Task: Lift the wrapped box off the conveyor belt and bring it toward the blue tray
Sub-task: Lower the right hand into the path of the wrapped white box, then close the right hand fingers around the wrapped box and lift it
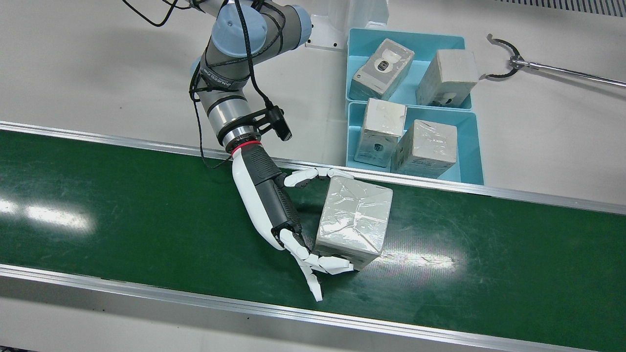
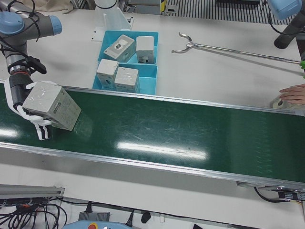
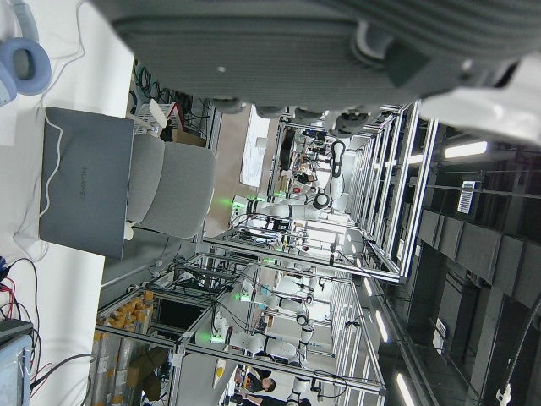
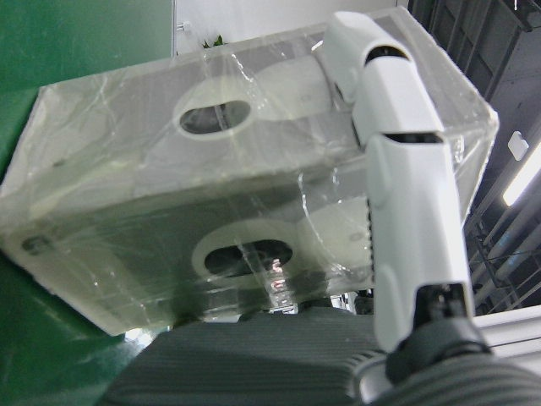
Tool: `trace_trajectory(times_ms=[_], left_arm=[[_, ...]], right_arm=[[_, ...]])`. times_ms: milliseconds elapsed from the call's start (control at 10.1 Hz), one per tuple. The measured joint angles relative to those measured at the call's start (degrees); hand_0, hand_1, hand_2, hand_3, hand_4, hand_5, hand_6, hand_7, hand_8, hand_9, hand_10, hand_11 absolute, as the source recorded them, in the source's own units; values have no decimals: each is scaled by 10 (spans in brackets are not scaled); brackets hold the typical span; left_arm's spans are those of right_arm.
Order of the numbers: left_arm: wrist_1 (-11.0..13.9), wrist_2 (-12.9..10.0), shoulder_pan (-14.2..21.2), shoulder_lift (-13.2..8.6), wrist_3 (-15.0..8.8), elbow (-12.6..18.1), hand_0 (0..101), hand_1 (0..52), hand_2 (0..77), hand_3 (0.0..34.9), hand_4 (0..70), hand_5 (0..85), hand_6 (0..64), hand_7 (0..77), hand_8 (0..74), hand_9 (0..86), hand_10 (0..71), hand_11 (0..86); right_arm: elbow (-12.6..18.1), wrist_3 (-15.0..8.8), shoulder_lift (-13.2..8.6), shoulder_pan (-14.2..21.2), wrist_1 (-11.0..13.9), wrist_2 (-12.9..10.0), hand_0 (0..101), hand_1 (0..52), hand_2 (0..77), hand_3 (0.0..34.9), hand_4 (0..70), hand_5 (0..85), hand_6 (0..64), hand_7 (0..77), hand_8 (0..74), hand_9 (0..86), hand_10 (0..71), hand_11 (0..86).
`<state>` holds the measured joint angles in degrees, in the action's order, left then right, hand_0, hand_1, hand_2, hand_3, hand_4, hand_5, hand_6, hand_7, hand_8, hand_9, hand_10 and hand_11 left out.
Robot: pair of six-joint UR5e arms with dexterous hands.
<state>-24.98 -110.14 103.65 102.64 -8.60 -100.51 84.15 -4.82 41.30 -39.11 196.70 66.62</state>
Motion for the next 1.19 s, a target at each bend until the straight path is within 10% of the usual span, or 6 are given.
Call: trace_trajectory(times_ms=[596, 696, 1094, 1193], left_arm=[[0, 0, 0, 0, 0, 0, 0, 0, 5, 0, 0, 5, 0, 5, 5, 0, 5, 0], [0, 0, 0, 0, 0, 0, 0, 0, 5, 0, 0, 5, 0, 5, 5, 0, 5, 0], [0, 0, 0, 0, 0, 0, 0, 0, 5, 0, 0, 5, 0, 5, 5, 0, 5, 0], [0, 0, 0, 0, 0, 0, 0, 0, 5, 0, 0, 5, 0, 5, 5, 0, 5, 0]], right_arm=[[-1, 1, -1, 0, 2, 0, 529, 224, 245, 166, 142, 251, 76, 267, 5, 49, 0, 16], [-1, 1, -2, 1, 3, -2, 554, 196, 278, 118, 251, 322, 180, 349, 71, 136, 49, 11], [29, 3, -3, 3, 16, -5, 566, 169, 284, 66, 316, 349, 229, 382, 300, 327, 180, 185], [50, 3, -5, 3, 27, -5, 534, 169, 284, 28, 376, 376, 278, 436, 382, 382, 322, 333]])
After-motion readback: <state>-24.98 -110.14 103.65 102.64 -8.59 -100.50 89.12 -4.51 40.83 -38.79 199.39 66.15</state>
